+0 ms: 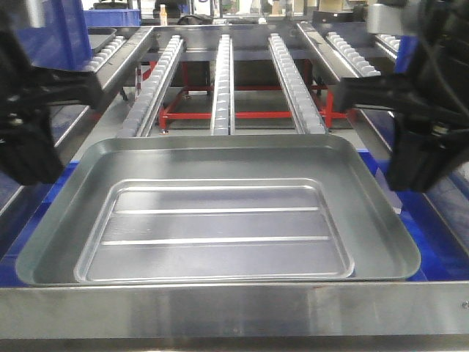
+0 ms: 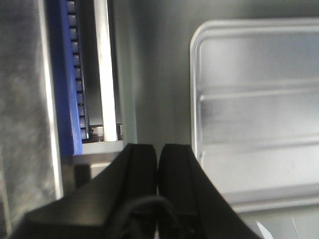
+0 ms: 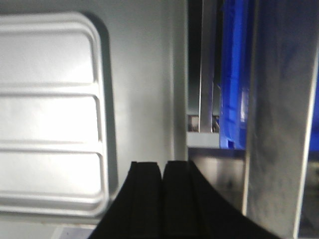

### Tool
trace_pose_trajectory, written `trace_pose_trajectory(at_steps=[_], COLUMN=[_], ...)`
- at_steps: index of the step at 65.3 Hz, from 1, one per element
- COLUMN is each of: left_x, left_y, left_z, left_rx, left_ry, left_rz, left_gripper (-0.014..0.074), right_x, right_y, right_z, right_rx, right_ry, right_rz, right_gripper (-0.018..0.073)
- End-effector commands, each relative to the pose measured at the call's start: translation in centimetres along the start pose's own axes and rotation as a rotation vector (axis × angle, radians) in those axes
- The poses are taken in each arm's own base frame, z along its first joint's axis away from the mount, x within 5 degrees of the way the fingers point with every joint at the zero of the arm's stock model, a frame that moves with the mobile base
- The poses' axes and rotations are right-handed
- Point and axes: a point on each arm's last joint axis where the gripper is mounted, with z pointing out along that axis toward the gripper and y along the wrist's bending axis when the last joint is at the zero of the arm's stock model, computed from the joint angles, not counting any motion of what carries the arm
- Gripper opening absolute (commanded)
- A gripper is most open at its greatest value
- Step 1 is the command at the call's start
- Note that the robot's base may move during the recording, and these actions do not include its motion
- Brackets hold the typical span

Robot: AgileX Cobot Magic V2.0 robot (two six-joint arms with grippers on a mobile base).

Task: Grab silver tray and place in blue box
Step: 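Lower both open grippers toward the tray's side rims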

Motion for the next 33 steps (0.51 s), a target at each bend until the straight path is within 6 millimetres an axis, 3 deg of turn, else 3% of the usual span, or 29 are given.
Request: trace_pose_trajectory(at_steps=[1,16,33], left_x=[-1.5,-1.4,-1.3], left_y=[-0.9,-1.8,-1.9], left_z=[-0.8,1.0,1.2], left_rx=[0.054,0.103,0.109], left_ry=[-0.068,0.012,0.024], left_rz=[-0.033,-0.128,-0.142], left_gripper=[-0.0007,-0.0006,-0.0006], right_x=[-1.7,-1.9,-1.9], right_y=[0.7,0.8,0.8], right_z=[-1.5,-1.3,-1.3], right_rx=[-0.047,-0.056,-0.055], right_ry=[-0.118,-0.132,-0.131], right_rz=[-0.010,-0.012,-0.012], right_gripper=[0.0074,0.0074,0.0074])
